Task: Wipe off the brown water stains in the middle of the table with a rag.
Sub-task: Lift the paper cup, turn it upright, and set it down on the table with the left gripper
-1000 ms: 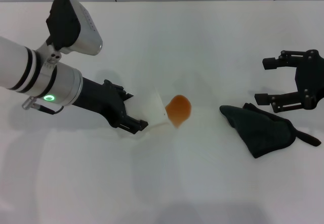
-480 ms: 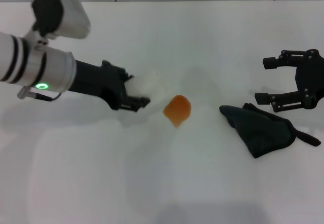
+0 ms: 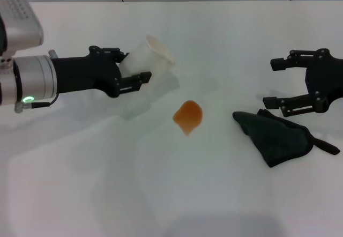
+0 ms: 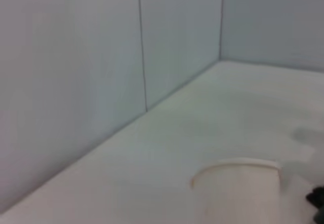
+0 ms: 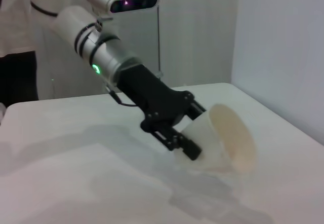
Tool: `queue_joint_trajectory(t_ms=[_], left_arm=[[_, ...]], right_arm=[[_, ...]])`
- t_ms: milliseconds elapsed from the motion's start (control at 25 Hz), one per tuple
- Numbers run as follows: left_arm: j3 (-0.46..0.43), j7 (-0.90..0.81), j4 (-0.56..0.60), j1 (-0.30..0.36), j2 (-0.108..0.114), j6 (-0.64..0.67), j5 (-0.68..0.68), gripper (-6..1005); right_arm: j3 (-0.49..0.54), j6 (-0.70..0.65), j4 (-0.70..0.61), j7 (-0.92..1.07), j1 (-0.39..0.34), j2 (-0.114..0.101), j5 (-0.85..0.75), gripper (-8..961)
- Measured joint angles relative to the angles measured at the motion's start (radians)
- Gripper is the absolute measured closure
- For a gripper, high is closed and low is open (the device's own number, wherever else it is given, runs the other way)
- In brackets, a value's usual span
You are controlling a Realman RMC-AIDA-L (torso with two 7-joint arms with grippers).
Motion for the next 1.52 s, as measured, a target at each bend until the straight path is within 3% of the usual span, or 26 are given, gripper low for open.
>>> queue_joint_trajectory(t_ms=[360,720,920,1520], left_arm=[[-0.010,0.344,-0.244,-0.052,-0.002,-0.105,-0.258,441],[-0.006,0.492,-0.485,-0.173,-0.005,-0.263,-0.385,421],[-0.005,0.517,-0.541,-0.202,-0.011,-0.276,-0.400,422],[-0.003,0.517,-0.603,-0.172,-0.015,-0.252,-0.431,422]], right_arm=[[-0.014,0.001,0.025,-0.001,0.014,0.001,0.001,84],[-0.036,0.012,0.033,0.003,0.024,0.003,0.002,84],[-0.037,0.012,0.041,0.001,0.026,0.003,0.002,83],[-0.035,0.012,0.049,-0.002,0.017,0.003,0.010,84]])
